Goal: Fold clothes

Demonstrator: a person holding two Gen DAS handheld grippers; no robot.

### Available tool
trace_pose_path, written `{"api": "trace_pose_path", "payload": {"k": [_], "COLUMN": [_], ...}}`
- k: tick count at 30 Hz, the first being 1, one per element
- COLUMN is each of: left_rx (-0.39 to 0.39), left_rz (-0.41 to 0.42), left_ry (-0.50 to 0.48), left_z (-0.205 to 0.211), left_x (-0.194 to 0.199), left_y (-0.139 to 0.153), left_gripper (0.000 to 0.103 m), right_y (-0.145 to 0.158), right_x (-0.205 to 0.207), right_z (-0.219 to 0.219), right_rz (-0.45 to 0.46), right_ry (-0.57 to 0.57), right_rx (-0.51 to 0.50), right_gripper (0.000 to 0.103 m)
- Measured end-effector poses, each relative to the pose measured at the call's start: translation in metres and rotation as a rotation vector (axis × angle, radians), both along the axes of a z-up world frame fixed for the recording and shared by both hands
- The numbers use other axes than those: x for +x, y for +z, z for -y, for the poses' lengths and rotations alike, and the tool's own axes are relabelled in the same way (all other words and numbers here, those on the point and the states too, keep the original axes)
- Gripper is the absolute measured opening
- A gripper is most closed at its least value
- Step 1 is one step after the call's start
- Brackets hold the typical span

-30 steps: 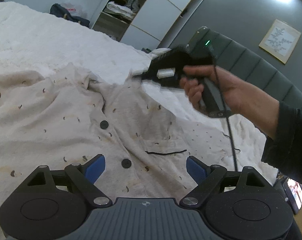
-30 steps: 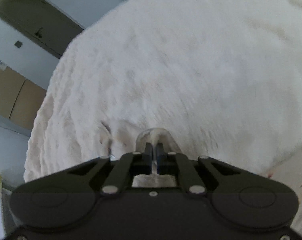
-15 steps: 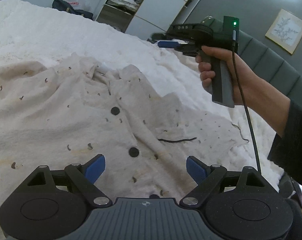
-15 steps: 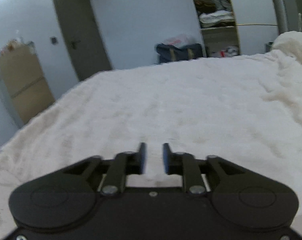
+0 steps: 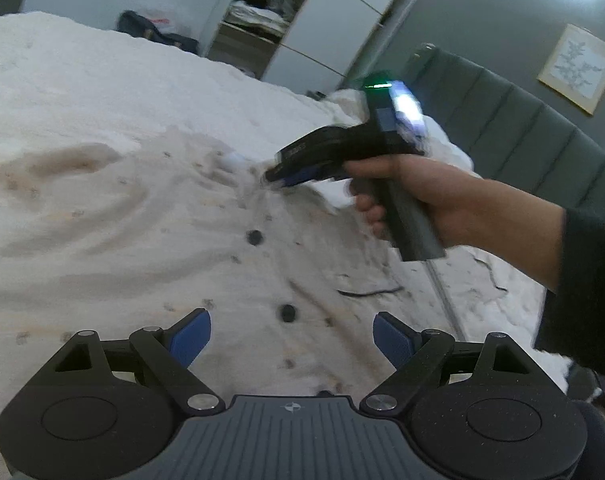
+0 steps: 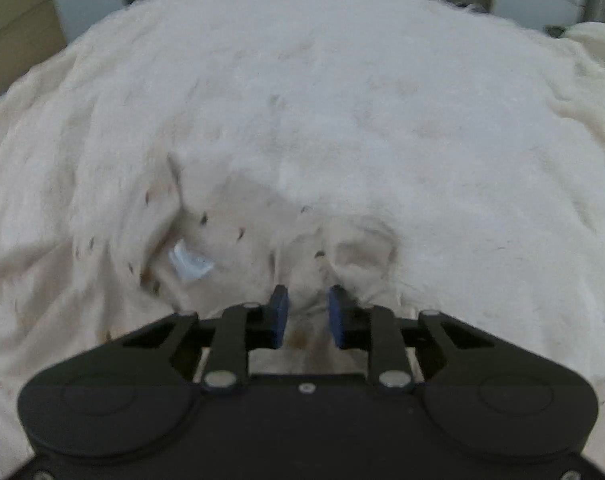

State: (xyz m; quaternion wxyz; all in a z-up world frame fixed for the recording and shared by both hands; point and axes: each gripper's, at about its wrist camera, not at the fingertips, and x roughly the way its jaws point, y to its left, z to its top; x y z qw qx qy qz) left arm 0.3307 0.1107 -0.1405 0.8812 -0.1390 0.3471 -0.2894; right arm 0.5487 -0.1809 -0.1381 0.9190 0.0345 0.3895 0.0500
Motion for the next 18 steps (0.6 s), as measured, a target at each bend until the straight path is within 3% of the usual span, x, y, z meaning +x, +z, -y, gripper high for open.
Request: {"api": "trace_pose_path", "payload": {"k": [1,2,6,12,13,15,17,18], "left_rx": [-0.020,-0.042,-0.117,-0.241,-0.235,-0.191,-0.177,-0.219], "left_rz": [0.010,0.016,0.037,0.008,-0.022,-0.021,0.064,0.096], "left_ry": [0.041,0.079,0.252,0.616,0.723,0.840,0.902,0.949], "left_z": [-0.013,-0.026,-0.091,-0.225,-0.254,-0.290,-0.321,-0.346], "left_x": [-0.004,-0.007,-0.022,-0.053,-0.065,-0.084,-0.102,-0.112], "left_y": [0.004,0.008,0.021,0.028,0.031,0.044,0.054,0.057], "left_gripper": [0.085,0.086,0.092,0.101,0.101,0.101,0.103,0.103], "right_y": [0.016,0.029,0.072,0.108,0.108,0.105,0.104,0.102], "right_x": [-0.013,-0.026,-0.067,-0.170,-0.195,-0.238,-0.274,-0.296], "right_z": [-0.011,-0.022,-0.052,-0.064,-0.060,-0.052,-0.038,-0.032], "right_rz": [0.058,0.089,0.159,0.204,0.198,0.191,0.200,0.207], "right_ry": [0.001,0.021,0.112,0.185,0.189,0.188,0.155,0.132], "right_rx": [-0.005,-0.012,-0.013,0.164,0.163,0.144,0.088,0.056], "right_gripper": [0.062,0.072,0.073,0.081,0.081,0.081,0.081,0.081]}}
